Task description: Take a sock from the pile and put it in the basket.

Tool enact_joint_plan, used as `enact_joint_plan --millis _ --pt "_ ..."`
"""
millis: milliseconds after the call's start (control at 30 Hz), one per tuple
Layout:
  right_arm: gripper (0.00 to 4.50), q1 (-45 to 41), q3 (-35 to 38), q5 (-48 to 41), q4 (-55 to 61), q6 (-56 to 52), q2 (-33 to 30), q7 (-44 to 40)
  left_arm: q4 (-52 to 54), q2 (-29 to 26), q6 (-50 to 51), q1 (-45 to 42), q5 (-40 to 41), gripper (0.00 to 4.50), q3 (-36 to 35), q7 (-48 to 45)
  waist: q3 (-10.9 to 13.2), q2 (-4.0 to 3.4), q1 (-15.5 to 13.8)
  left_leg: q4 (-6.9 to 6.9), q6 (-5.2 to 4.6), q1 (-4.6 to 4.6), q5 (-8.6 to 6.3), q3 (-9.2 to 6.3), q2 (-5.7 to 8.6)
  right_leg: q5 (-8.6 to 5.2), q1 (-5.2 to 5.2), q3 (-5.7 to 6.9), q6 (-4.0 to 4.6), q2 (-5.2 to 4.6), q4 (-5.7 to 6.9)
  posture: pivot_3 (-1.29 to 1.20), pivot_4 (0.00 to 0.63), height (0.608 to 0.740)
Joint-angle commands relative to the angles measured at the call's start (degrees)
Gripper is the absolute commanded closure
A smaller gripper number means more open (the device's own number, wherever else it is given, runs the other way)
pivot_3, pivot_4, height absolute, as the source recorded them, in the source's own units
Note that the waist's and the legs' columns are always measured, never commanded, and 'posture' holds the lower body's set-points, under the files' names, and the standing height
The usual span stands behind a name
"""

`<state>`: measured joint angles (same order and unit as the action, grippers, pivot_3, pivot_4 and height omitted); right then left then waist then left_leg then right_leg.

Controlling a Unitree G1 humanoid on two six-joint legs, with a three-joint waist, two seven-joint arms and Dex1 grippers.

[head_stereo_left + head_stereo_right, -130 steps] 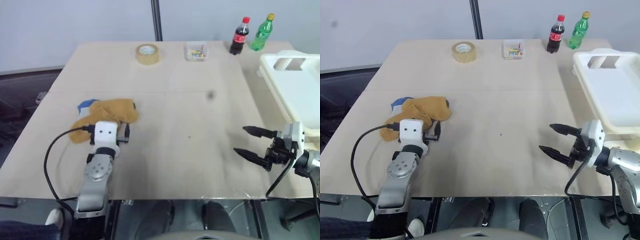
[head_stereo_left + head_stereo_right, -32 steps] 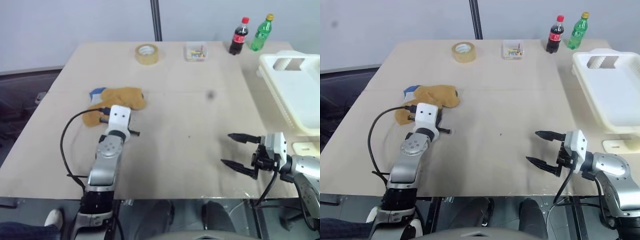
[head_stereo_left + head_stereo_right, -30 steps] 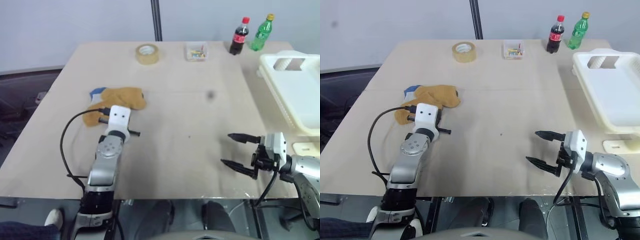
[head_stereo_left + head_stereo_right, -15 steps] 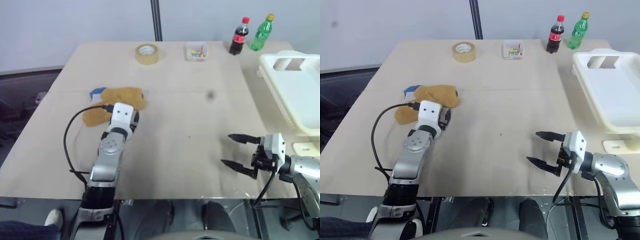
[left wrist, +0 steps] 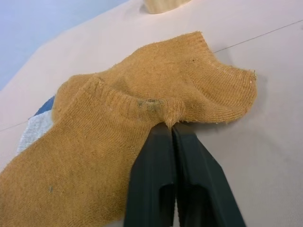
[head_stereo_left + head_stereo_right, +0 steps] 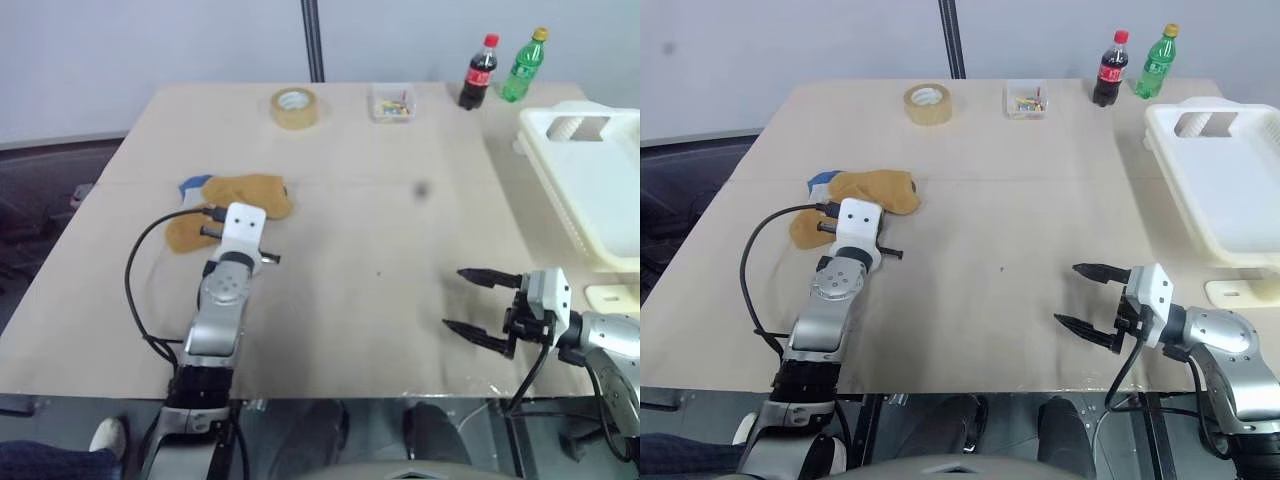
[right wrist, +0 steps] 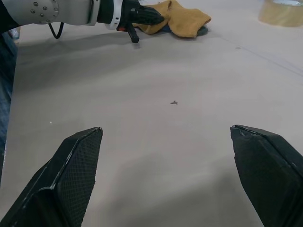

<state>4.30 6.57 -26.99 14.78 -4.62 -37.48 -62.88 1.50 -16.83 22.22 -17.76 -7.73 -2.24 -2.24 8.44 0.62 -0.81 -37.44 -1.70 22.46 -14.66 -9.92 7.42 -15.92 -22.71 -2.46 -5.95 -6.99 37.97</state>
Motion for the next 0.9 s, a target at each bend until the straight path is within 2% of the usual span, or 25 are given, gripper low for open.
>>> enact_joint_plan --millis 33,133,267,333,433,567,900 --pt "0.00 0.02 0.33 -0.49 0.90 0.80 0.30 0.35 2.33 0.15 -1.55 -0.11 1.01 4.48 -0.22 -1.44 0.00 0.00 -0.01 0.00 0.00 0.00 0.00 0.00 0.00 0.00 0.00 0.00 0.00 0.00 0.00 0.00 0.150 0.740" --pt "0.00 -0.18 0.39 -0.61 0.87 0.72 0.24 0.41 8.23 0.68 0.00 1.49 6.01 4.48 1.73 -8.32 0.00 0.00 0.01 0.00 0.00 0.00 0.00 0.00 0.00 0.00 0.00 0.00 0.00 0.00 0.00 0.00 0.150 0.740" --pt "0.00 -0.87 0.84 -0.90 0.36 0.55 -0.23 0.10 17.95 -2.68 5.79 5.18 10.78 4.48 7.32 -19.36 0.00 0.00 0.05 -0.01 0.00 0.02 0.00 0.00 0.00 0.00 0.00 -0.01 0.00 -0.02 -0.01 0.00 0.150 0.740" --pt "0.00 -1.59 0.87 -0.82 0.01 0.64 -0.41 -0.10 19.99 -4.26 9.87 5.72 11.86 4.48 9.59 -22.35 -0.02 -0.04 0.10 0.00 0.00 0.00 0.00 0.01 0.00 0.00 0.00 -0.02 0.00 0.00 0.01 0.00 0.150 0.740" --pt "0.00 -2.59 1.05 -0.84 -0.23 0.45 -0.50 0.12 20.39 -3.80 15.33 4.48 14.07 4.48 12.81 -24.88 -0.03 -0.06 0.08 0.00 0.00 -0.05 0.00 0.01 -0.02 0.00 0.02 -0.03 0.00 0.04 0.03 0.00 0.150 0.740" --pt "0.00 -2.85 1.31 -1.07 0.87 -0.09 -0.59 0.95 13.99 2.29 18.52 -0.95 15.27 4.48 15.21 -23.73 -0.01 -0.02 -0.33 -0.03 -0.01 -0.03 0.00 -0.02 0.00 0.00 0.06 0.04 0.00 0.02 0.02 0.00 0.150 0.740" --pt "0.00 -2.42 2.72 0.99 6.18 -2.98 -0.52 9.72 -3.95 17.80 15.57 -11.27 13.29 4.48 22.22 -20.57 0.00 0.01 -0.07 -0.08 0.00 0.01 0.00 -0.01 0.01 0.00 0.06 0.03 -0.01 0.01 0.00 0.00 0.150 0.740"
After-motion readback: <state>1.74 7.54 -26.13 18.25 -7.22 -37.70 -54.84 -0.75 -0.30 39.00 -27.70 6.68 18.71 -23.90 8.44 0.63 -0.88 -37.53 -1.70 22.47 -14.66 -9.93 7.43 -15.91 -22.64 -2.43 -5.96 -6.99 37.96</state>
